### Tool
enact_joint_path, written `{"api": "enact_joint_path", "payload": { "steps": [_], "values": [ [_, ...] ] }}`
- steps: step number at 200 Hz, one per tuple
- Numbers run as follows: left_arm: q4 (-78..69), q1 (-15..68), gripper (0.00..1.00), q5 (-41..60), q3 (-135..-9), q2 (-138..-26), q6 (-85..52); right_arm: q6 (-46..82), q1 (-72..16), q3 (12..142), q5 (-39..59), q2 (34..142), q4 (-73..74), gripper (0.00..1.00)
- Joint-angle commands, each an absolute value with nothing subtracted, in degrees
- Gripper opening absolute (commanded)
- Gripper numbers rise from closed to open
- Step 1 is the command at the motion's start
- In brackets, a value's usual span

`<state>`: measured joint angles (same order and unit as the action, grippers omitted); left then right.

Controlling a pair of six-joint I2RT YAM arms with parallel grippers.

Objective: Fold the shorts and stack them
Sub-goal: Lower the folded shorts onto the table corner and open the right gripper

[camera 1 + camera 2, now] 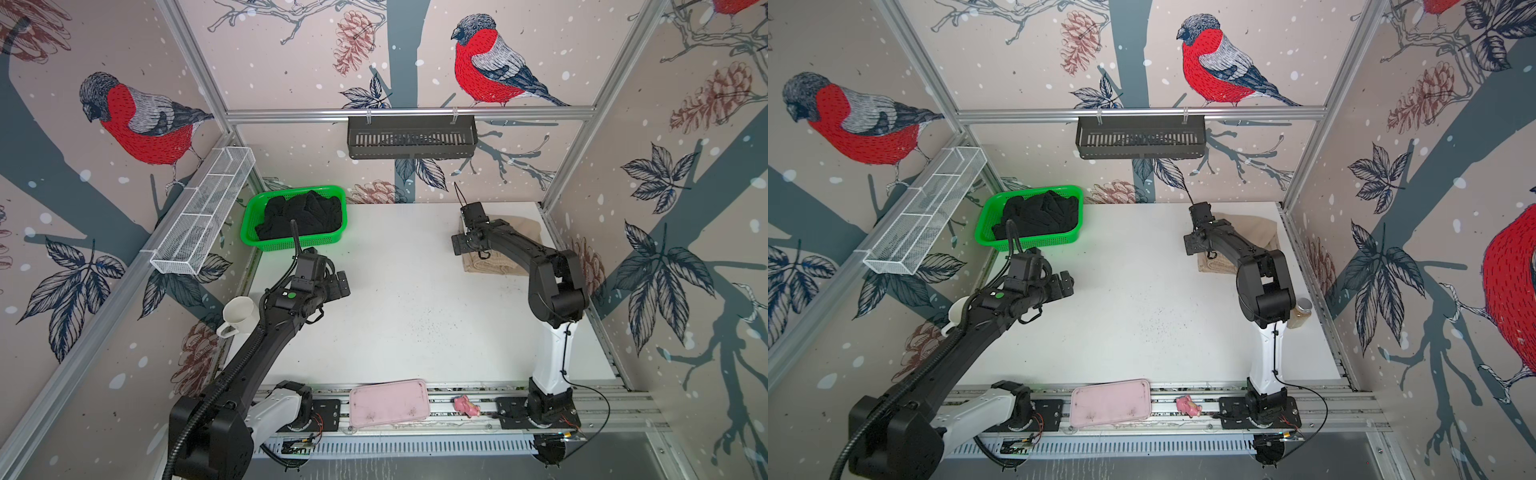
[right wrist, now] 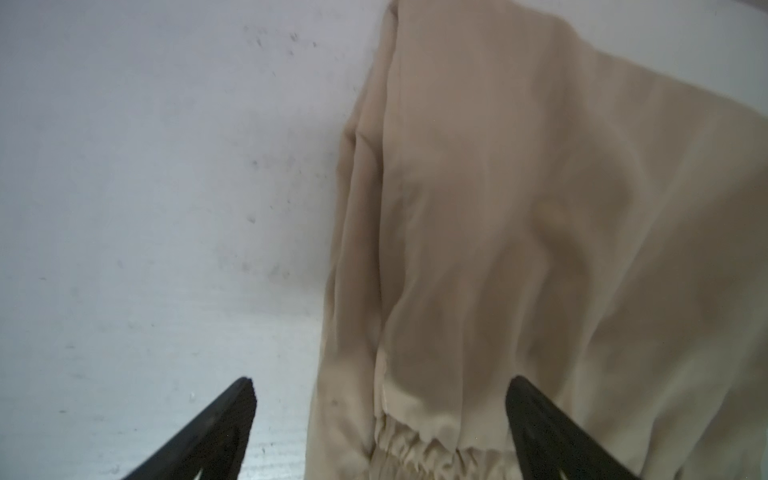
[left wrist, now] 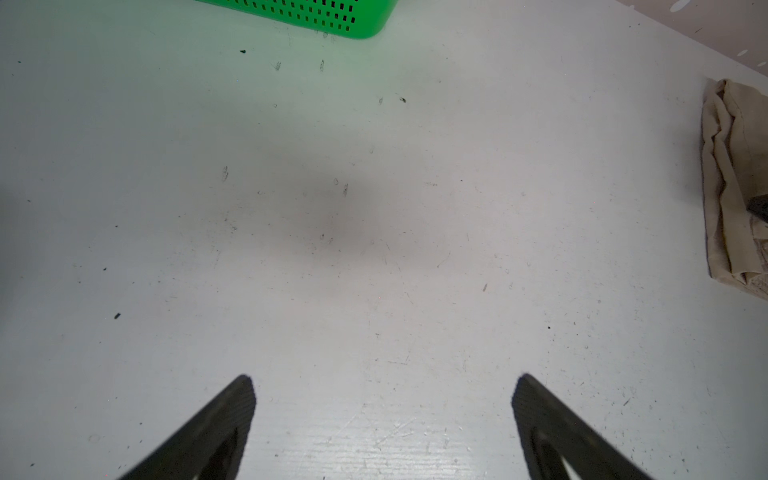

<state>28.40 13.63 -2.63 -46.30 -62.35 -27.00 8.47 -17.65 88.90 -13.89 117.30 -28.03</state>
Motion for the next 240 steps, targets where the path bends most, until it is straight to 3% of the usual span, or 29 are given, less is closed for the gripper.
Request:
{"api": "enact_joint_path", "payload": {
  "steps": [1,76,171,240],
  "values": [
    [26.6,13.4,0.97,-1.7,-46.4,-62.7,-26.9,12.8,-17.4,85.8,-16.0,115.7,-26.6,0.95],
    [26.1,13.4,0.97,-1.3,-45.6,-63.3,-27.2,11.6,-14.7,80.0,-20.9,116.2,-24.4,0.95],
    [26.4,13.2,0.97,-1.7,-45.2,-63.5,-27.6,-8.2,-8.9,87.2,-19.9,125.0,-19.4,0.94],
    [26.1,13.2,0.97,-1.8,-44.8,-63.6,-27.7,-17.0,-8.7,82.7,-15.5,122.6,-14.7,0.96]
  ]
}}
